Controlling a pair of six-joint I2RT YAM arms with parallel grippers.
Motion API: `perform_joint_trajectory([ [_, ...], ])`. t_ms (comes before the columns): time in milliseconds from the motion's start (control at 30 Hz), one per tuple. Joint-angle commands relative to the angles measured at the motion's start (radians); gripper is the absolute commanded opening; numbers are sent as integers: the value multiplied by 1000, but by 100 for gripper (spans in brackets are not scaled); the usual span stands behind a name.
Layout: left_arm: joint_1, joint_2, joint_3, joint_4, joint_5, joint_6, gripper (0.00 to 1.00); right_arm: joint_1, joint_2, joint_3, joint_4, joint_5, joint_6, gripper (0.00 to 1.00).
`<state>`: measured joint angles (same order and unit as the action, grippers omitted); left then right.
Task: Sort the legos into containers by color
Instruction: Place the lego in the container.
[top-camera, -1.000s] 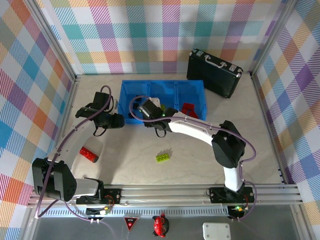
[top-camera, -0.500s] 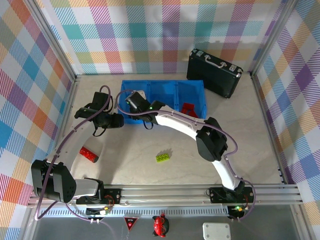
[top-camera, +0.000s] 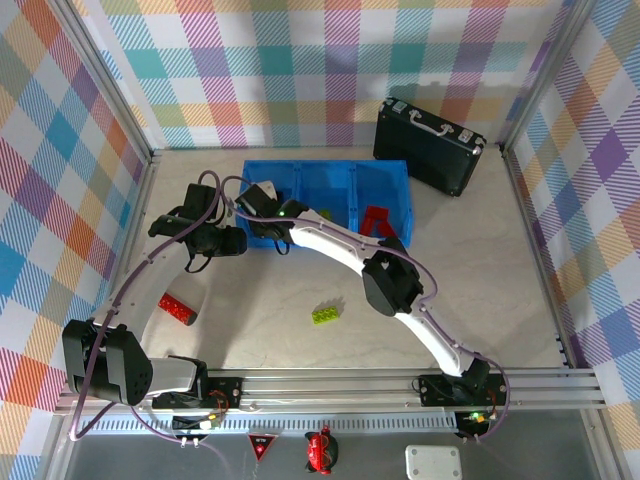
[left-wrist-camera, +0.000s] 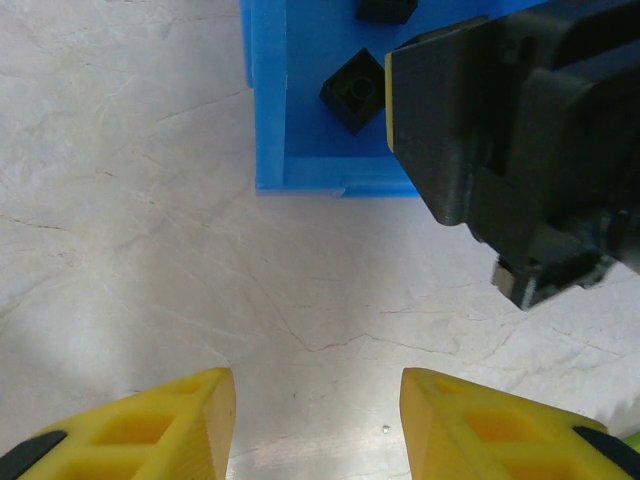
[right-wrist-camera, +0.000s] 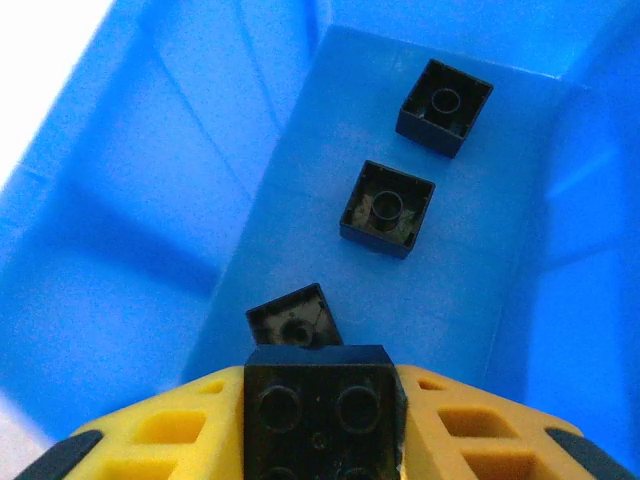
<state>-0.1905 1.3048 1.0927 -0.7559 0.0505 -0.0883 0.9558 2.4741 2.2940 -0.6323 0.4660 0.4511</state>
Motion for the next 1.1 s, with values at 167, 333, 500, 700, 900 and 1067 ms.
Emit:
perform_joint_trajectory([
  [167,21,-22,1,16,-19,9,47,3,28,26,-70,98,-30,36],
  [333,36,-18,3,13,-17,10,47,4,25,12,-86,102,-25,37],
  [500,55,-17,3,17,-10,9,47,4,10,-3,-84,106,-23,42],
  [700,61,-9,4,13,-4,9,47,4,-15,-4,-86,89,-25,47],
  [900,72,-13,4,15,9,9,47,5,-62,-26,-84,72,-27,47],
  [1067,73,-17,3,15,32,13,47,10,-117,-58,-81,2,-36,48],
])
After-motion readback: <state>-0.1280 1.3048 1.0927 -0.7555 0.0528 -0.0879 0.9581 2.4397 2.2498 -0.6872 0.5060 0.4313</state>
